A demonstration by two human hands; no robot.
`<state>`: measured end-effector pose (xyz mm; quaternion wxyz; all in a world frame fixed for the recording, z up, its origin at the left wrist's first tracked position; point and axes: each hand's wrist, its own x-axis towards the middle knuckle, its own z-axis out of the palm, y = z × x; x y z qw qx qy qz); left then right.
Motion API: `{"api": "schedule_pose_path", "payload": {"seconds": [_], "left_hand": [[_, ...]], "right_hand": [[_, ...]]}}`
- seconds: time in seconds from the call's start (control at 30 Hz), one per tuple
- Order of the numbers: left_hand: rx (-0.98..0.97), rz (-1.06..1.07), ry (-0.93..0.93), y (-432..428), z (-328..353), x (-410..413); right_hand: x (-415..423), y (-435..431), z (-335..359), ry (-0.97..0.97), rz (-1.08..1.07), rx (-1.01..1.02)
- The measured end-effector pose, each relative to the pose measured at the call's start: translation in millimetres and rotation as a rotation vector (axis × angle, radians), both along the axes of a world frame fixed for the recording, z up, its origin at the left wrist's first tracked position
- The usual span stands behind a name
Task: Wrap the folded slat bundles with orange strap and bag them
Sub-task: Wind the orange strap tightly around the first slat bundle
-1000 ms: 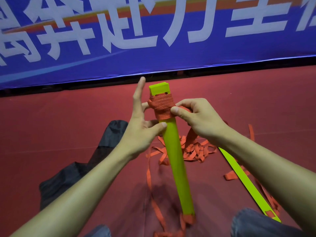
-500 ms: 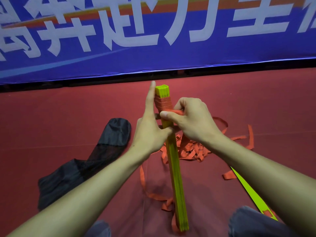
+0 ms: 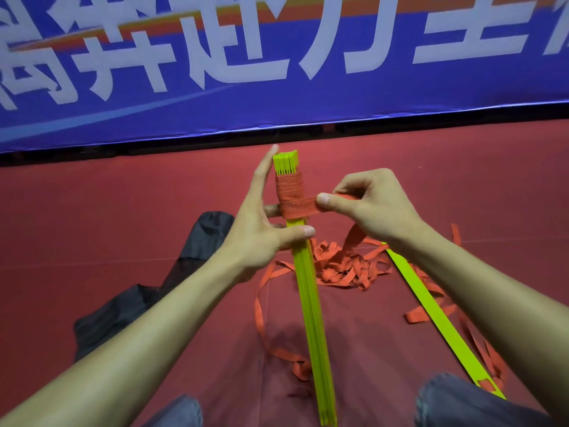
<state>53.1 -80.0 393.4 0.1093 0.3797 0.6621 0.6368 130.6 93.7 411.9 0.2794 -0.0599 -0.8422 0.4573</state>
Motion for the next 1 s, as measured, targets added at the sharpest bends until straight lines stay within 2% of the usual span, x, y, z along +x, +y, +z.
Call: {"api": "schedule_pose_path", "payload": {"seconds": [0.23,0.57,0.77,0.9,1.0], "left_hand": [[0.092,-0.15,-0.04,-1,-4,-2],[0.145,-0.186,-0.041,4,-2,-1],[0.197,-0.339,-0.149,1,-1,-5],[0.166,-0.363,-0.166,-3,0,-6],[0.162,-0.27,-0.143,-3,4,-2]], "right_hand": [[3,0,1,0.019,0.126,-0.039],[8,-1,2,0.018,0.161,-0.118],[15,-8,7,-0.105,0.337,-0.205],[15,-15,11,-0.079,0.289,-0.296],[16,-16,12,-0.016,0.238,-0.293]]}}
